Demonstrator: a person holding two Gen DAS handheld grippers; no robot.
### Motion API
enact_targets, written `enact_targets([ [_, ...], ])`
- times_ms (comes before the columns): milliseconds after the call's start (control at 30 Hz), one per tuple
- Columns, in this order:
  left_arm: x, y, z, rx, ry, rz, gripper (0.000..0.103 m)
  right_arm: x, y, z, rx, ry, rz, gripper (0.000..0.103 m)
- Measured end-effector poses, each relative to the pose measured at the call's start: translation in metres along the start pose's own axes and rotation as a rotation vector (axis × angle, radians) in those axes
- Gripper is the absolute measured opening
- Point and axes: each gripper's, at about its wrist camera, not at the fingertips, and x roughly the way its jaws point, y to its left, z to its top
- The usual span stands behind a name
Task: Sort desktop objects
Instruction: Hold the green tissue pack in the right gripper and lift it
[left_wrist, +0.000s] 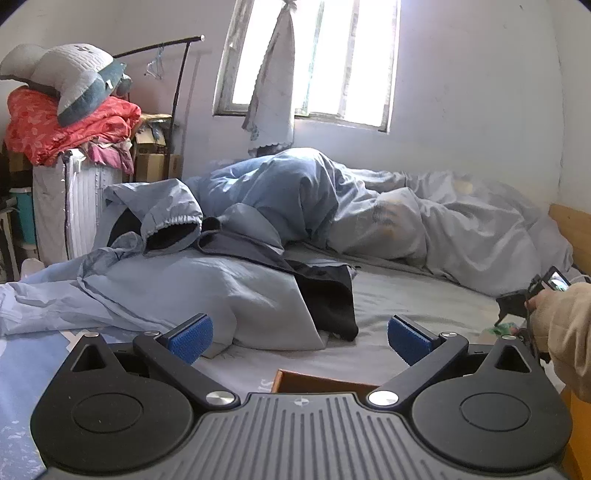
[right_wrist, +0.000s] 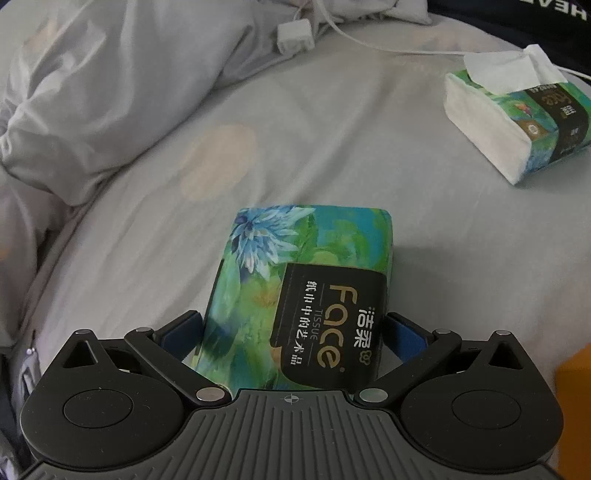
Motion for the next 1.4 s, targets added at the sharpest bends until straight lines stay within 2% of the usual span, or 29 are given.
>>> enact_targets([
  [133, 0.003, 0.000, -0.004, -0.003, 0.013, 0.002, 0.103, 0.002, -0.002, -0.002, 0.035, -0.011, -0.004, 0.103],
  [533, 0.012, 0.000, -0.011, -0.010, 0.030, 0.005, 0.103, 0.009, 0.034, 0.004, -0.053, 0.017, -0.160, 0.103],
  [733, 0.015, 0.000, -0.012, -0.019, 0.026, 0.003, 0.103, 0.019, 0.034, 0.002, -0.078, 0.011, -0.187, 0.103],
  [933, 0.019, 0.003, -0.014, -0.021, 0.035, 0.009, 0.103, 0.028, 0.030, -0.003, -0.095, -0.011, -0.176, 0.103],
  [1167, 0.017, 0.002, -0.013, -0.022, 0.041, 0.011, 0.103, 0.027, 0.017, -0.003, -0.124, -0.002, -0.079, 0.103],
  [1400, 0.012, -0.001, -0.011, -0.019, 0.043, 0.006, 0.103, 0.001, -0.001, 0.001, -0.125, 0.018, 0.023, 0.102],
])
